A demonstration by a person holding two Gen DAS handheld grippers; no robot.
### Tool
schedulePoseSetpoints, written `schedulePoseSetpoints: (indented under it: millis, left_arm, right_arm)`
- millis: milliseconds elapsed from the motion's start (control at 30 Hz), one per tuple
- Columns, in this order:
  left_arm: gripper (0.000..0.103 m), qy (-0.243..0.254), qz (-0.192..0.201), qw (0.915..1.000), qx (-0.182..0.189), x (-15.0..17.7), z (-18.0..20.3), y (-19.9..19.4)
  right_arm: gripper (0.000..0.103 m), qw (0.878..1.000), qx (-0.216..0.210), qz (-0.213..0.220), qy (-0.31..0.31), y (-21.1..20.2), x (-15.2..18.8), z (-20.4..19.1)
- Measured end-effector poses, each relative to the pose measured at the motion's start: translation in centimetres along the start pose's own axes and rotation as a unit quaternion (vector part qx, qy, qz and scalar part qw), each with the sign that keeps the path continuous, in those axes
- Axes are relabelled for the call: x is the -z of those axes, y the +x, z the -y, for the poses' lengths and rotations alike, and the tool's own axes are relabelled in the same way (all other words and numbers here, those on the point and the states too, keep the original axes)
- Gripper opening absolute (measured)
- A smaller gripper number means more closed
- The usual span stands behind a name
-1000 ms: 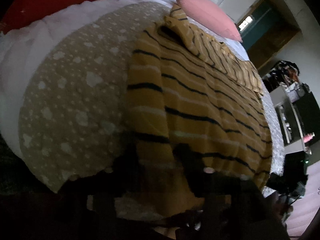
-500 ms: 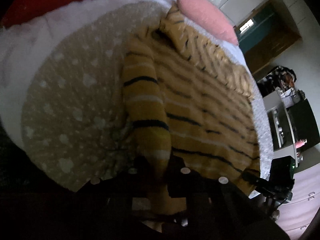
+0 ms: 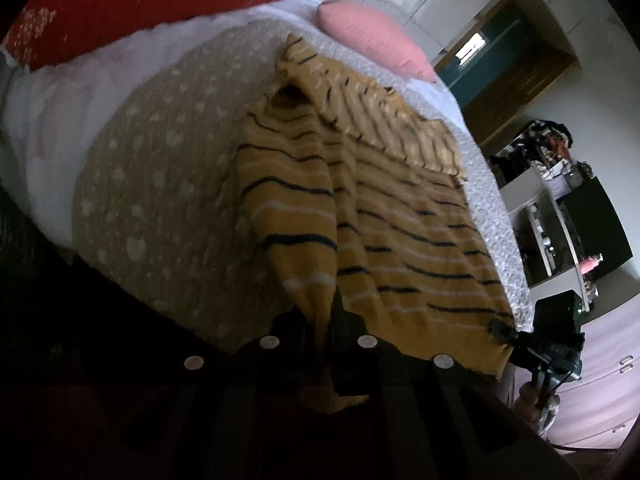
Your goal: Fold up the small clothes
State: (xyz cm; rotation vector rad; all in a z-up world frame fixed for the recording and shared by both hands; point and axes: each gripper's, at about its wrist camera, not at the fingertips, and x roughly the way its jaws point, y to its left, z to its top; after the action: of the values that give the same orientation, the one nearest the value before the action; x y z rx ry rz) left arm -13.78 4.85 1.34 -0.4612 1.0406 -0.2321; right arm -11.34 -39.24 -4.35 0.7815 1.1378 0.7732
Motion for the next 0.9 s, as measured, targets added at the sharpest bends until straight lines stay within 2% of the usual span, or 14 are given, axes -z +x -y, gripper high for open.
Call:
schedulePoseSetpoints:
  millis: [100, 233, 300, 400, 533, 633, 733, 833, 900]
  left_arm:
    - [0.008, -0.002, 0.01, 0.9999, 0.005, -1.9, -0.3, -0.5]
    - [0.008, 0.018, 0.05, 0.9984, 0.018, -6.2, 1.2, -1.6]
    - [0.008, 0.031, 0.063, 0.9974, 0.018, -9.0, 2.1, -1.3]
    - [0.008, 0.058, 0.089, 0.9943, -0.004, -14.1, 4.2, 0.2]
    - [0.008, 0.075, 0.093, 0.9918, -0.044, -21.3, 5.7, 4.6]
    - [0.008, 0.064, 0.065, 0.9934, -0.07, -26.0, 5.6, 10.2]
    - [0.008, 0.038, 0.034, 0.9957, -0.078, -28.9, 4.5, 14.8]
    - [0.01, 0.01, 0.022, 0.9984, -0.051, -30.6, 3.2, 16.9]
    - [0.014, -0.015, 0.019, 0.9993, -0.027, -31.6, 2.3, 17.7]
  right_arm:
    - [0.01, 1.0, -0.005, 0.003, -0.008, -0.6, -0.9, -0.1]
    - [0.01, 0.999, -0.006, 0.019, -0.051, -1.1, -4.5, -2.8]
    - [0.01, 0.997, -0.007, 0.033, -0.069, -1.3, -7.3, -4.2]
    - [0.01, 0.993, 0.004, 0.07, -0.094, -0.6, -13.1, -6.4]
    - [0.01, 0.99, 0.025, 0.103, -0.088, 2.2, -19.9, -7.5]
    - [0.011, 0.988, 0.077, 0.118, -0.07, 4.3, -24.8, -5.9]
    - [0.012, 0.986, 0.121, 0.112, -0.033, 6.7, -28.9, -2.5]
    - [0.014, 0.989, 0.107, 0.102, 0.009, 8.0, -31.2, 0.4]
    - [0.032, 0.991, 0.074, 0.102, 0.049, 8.4, -32.6, 2.4]
